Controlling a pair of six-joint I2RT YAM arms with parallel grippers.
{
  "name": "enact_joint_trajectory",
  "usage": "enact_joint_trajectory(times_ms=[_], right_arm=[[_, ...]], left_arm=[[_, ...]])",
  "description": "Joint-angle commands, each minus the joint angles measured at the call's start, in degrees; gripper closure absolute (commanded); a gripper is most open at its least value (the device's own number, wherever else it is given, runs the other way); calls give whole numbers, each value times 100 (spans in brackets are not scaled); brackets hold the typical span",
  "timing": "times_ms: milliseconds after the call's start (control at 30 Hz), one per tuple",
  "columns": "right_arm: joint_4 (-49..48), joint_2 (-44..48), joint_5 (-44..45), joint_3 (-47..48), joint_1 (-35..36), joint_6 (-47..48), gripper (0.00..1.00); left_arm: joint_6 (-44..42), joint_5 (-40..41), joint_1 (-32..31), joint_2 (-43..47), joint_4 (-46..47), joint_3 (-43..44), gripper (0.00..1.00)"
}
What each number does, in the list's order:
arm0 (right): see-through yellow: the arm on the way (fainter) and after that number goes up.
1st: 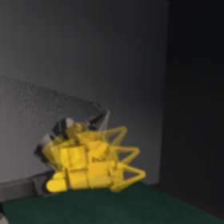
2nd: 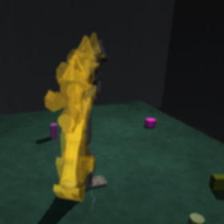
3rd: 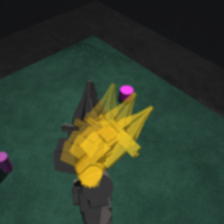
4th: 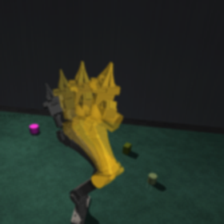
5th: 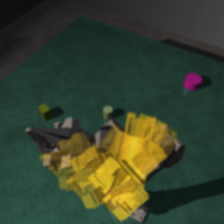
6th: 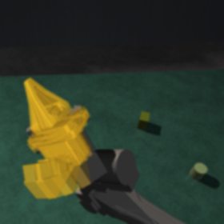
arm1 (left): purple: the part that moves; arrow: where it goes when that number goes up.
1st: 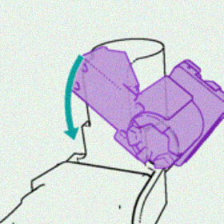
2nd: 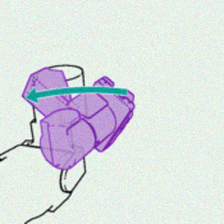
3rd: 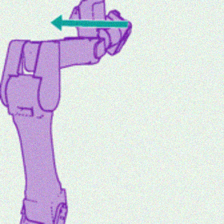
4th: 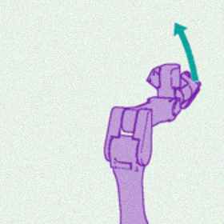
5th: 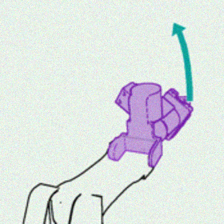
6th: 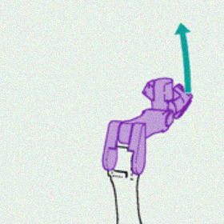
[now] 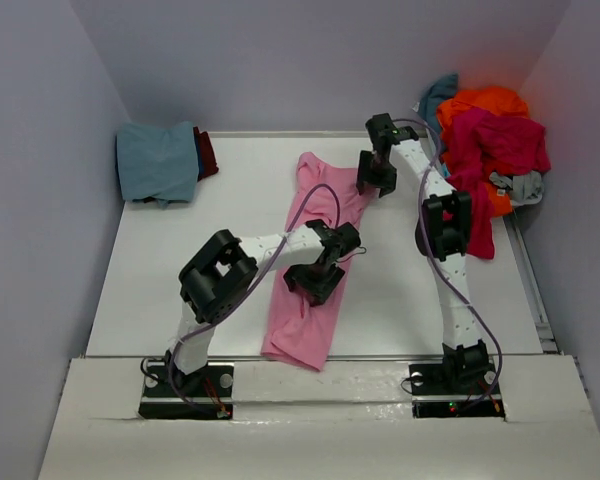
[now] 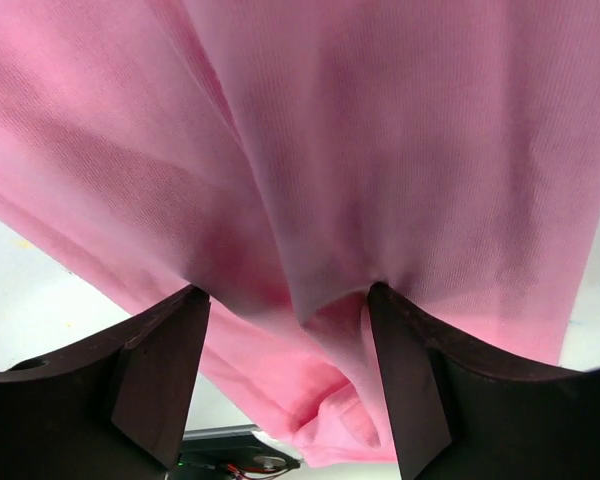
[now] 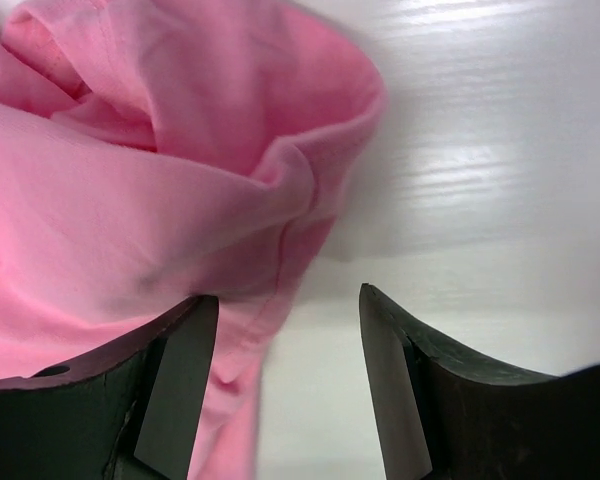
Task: Fold and stack the t-shirts
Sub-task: Fold the tshirt
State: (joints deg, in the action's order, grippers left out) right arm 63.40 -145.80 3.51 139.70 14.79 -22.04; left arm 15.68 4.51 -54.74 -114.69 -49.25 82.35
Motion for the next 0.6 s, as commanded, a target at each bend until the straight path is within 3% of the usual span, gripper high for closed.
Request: enact_joint_trajectory(times_ms=[0, 100, 133, 333, 567], right_arm=[[-81, 885, 510, -249, 130, -133, 36], [-319, 1053, 546, -373, 130, -195, 41], [-328, 1018, 537, -312, 130, -195, 47], [-169, 404, 195, 513, 130, -213, 63], [-398, 157, -52, 321, 130, -222, 64]], left_arm=[[-30, -205, -10, -62, -207, 159, 23], [-21, -232, -10, -88, -190, 194, 23], [-39, -240, -10, -114, -198, 212, 23], [-118, -214, -63, -246, -278, 484, 23], [-179, -319, -63, -317, -260, 677, 23]])
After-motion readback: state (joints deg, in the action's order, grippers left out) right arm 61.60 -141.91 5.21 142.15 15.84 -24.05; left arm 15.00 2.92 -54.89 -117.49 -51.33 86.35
